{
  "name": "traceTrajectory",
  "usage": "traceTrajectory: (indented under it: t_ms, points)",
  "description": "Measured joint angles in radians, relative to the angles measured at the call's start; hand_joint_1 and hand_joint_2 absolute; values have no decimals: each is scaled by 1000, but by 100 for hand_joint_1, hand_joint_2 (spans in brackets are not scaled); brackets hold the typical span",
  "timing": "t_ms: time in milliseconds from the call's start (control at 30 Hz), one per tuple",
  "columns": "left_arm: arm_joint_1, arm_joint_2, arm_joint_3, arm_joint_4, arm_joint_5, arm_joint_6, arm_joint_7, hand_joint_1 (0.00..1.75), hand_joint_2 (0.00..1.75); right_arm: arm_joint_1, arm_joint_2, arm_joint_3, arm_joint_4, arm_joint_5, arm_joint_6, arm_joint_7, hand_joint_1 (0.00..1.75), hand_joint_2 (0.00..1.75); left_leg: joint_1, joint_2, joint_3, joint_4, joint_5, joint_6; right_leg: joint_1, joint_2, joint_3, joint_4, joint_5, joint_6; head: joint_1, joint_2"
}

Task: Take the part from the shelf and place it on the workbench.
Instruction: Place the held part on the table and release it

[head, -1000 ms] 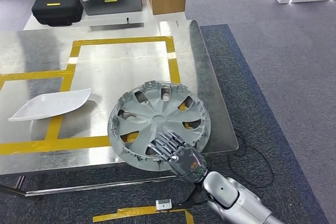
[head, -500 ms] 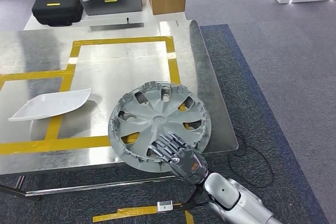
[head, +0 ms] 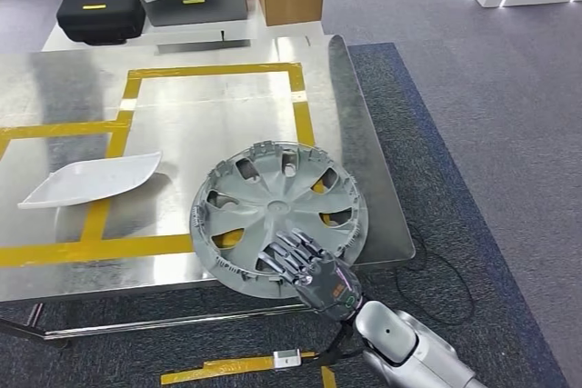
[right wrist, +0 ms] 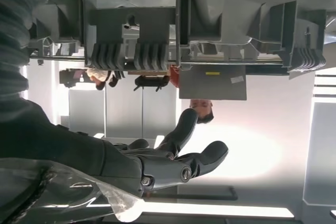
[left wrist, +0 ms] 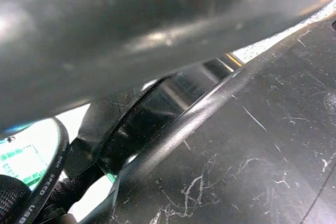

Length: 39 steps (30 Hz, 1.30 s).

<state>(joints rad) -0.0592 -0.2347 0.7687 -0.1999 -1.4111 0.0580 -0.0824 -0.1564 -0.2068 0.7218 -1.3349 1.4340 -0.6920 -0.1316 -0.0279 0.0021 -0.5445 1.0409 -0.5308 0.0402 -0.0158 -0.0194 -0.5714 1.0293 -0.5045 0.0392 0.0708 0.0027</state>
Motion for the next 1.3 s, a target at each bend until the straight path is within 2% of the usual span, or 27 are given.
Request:
traceTrajectory:
  t_ms: [67,100,133,200,233,267,300,333,400,467,567,600,633,667,733,767,800,833,900,967,1000,1100,1133,1167,1233,1267,1300]
  points:
    - [0,0,0,0,0,0,0,0,0,1,1,-3,-3,1,0,0,0,175,5,1,3,-13,9,10,0,2,-2,-2,-1,7,0,0]
    - [0,-1,0,0,0,0,0,0,0,1,1,-5,-5,1,0,0,0,175,7,2,5,-21,16,17,1,5,-9,11,-13,9,1,0]
    - [0,-2,0,0,0,0,0,0,0,1,1,-6,-6,1,0,0,0,175,11,3,6,-28,22,22,1,9,-25,45,-38,10,2,0]
    - [0,-2,0,0,0,1,0,0,0,3,0,-9,-6,1,0,0,0,175,11,4,3,-30,28,27,1,15,-79,167,-107,12,4,0]
    - [1,-2,0,0,0,1,0,0,0,5,0,-9,-6,2,0,0,0,175,11,4,1,-29,29,27,1,16,-105,229,-130,13,4,0]
    - [1,-2,0,0,0,2,0,0,0,8,0,-10,-6,2,0,0,0,175,11,4,0,-28,29,27,0,16,-119,264,-135,14,4,0]
    - [2,-2,0,0,0,2,0,0,0,9,0,-10,-6,2,0,0,0,175,11,4,-1,-26,29,26,0,16,-115,260,-118,14,4,0]
    - [2,-3,0,0,0,2,0,0,0,10,0,-10,-6,2,0,0,0,175,11,4,-1,-24,28,25,-1,16,-93,217,-85,13,4,0]
    - [1,-3,0,0,0,3,0,0,0,10,0,-10,-7,2,0,0,0,175,11,2,-4,-18,25,18,-1,15,-22,81,-25,10,4,0]
    - [0,-3,0,0,0,3,0,0,0,10,0,-12,-8,2,0,0,0,175,8,2,-11,-11,26,7,2,17,17,7,-9,5,3,0]
    - [0,-3,0,0,0,3,0,0,0,10,1,-12,-8,3,0,1,0,175,8,2,-19,-6,30,-8,2,18,13,-2,-3,-8,3,0]
    - [0,-3,0,0,0,3,0,0,0,9,1,-12,-8,4,0,1,0,175,8,1,-24,4,18,-15,0,17,9,-4,2,-15,2,0]
    - [0,-2,0,0,0,3,0,0,0,9,1,-13,-8,5,0,2,0,175,10,0,-32,25,-4,-21,-3,16,4,-7,7,-24,0,0]
    - [0,-2,0,0,0,3,0,0,0,8,1,-13,-8,7,0,3,0,175,13,-1,-47,68,-40,-28,-4,15,-3,-8,12,-29,-1,0]
    - [0,-1,0,0,0,3,0,0,0,8,1,-13,-8,10,0,4,0,175,21,-1,-85,190,-116,-40,-4,13,-19,-7,24,-34,-3,0]
    - [0,0,0,0,0,3,0,0,0,8,1,-13,-8,10,0,4,0,175,24,0,-95,237,-136,-44,-4,12,-29,-7,31,-34,-3,0]
    - [0,0,0,0,0,4,0,0,0,8,1,-13,-8,11,0,5,0,175,26,0,-90,249,-134,-46,-4,12,-37,-6,38,-34,-3,0]
    - [0,0,0,0,0,4,0,0,0,8,1,-13,-8,11,0,5,0,175,28,0,-68,224,-113,-46,-4,12,-45,-6,44,-33,-3,0]
    - [-1,1,0,0,0,6,0,0,0,9,1,-15,-9,13,0,9,0,175,31,-1,14,92,-58,-43,-3,14,-59,-6,56,-27,-3,0]
    - [-2,1,0,0,0,13,3,0,0,12,1,-20,-13,17,0,17,0,175,28,-2,78,-21,-37,-36,-2,15,-67,-7,68,-16,-2,0]
    - [-3,1,0,0,0,19,6,0,0,14,0,-24,-17,21,0,22,0,175,26,-3,88,-45,-39,-32,-2,14,-68,-7,74,-10,-3,0]
    - [0,2,0,0,0,35,16,0,0,28,0,-40,-35,37,0,39,0,175,22,-2,78,-53,-22,-11,-6,14,-74,-12,86,10,-4,0]
    - [1,2,0,0,0,38,17,0,0,35,-1,-47,-41,43,0,46,0,175,22,-1,73,-56,-13,-2,-7,15,-84,5,70,15,-2,0]
    - [1,3,0,0,0,40,18,0,0,40,-2,-54,-45,49,0,51,0,175,23,0,67,-58,-4,5,-8,16,-102,43,41,17,0,0]
    - [1,3,0,0,0,41,19,0,0,51,-2,-69,-50,63,0,65,0,175,20,1,52,-57,7,14,-7,17,-151,170,-38,19,3,0]
    - [2,3,1,0,1,41,20,0,0,58,-3,-76,-52,71,0,72,0,175,17,1,46,-57,11,16,-6,17,-170,230,-65,19,4,0]
    - [3,4,1,0,1,41,22,0,0,65,-3,-84,-55,80,0,79,0,175,14,2,41,-56,14,18,-4,17,-175,265,-76,18,4,0]
